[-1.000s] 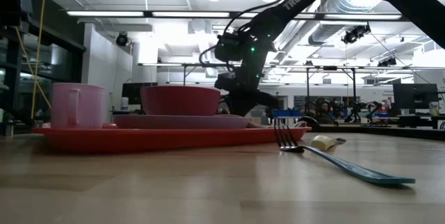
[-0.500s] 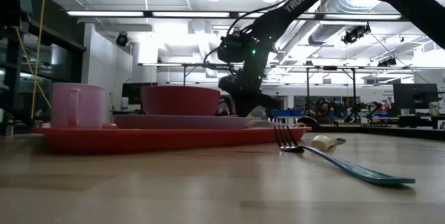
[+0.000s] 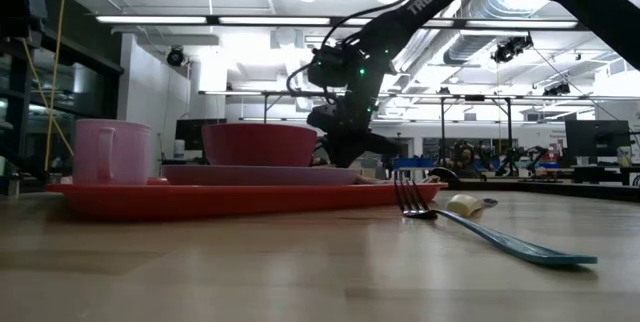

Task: Set up tray
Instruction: Put the brown table napkin to the right of the white plate on the red serving tray

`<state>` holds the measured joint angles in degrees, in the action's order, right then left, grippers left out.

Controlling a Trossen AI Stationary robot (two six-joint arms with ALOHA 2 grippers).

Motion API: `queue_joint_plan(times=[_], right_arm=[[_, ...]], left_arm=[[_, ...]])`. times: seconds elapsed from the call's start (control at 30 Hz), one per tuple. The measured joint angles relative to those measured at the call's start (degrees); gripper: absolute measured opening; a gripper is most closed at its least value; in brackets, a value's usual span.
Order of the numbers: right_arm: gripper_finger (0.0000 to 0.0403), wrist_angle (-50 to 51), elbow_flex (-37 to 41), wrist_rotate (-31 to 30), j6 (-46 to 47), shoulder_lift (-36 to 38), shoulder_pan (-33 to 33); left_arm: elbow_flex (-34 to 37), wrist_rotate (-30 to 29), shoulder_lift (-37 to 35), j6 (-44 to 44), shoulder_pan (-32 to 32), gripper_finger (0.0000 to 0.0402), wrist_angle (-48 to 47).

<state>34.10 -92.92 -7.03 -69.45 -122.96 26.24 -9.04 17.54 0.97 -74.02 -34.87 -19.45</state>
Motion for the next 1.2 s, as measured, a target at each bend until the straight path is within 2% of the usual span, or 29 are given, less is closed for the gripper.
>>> queue_joint_plan(times=[0.47,1.2], right_arm=[[0.0000,-1.4,0.0,1.4,1.4,0.0,0.0],[0.0001,-2.4,0.0,0.3,2.0,0.0,0.0]], left_arm=[[0.0,0.0,0.0,0.0,0.0,0.0117,0.0],[0.0,0.0,0.0,0.0,0.0,0.0117,0.0]])
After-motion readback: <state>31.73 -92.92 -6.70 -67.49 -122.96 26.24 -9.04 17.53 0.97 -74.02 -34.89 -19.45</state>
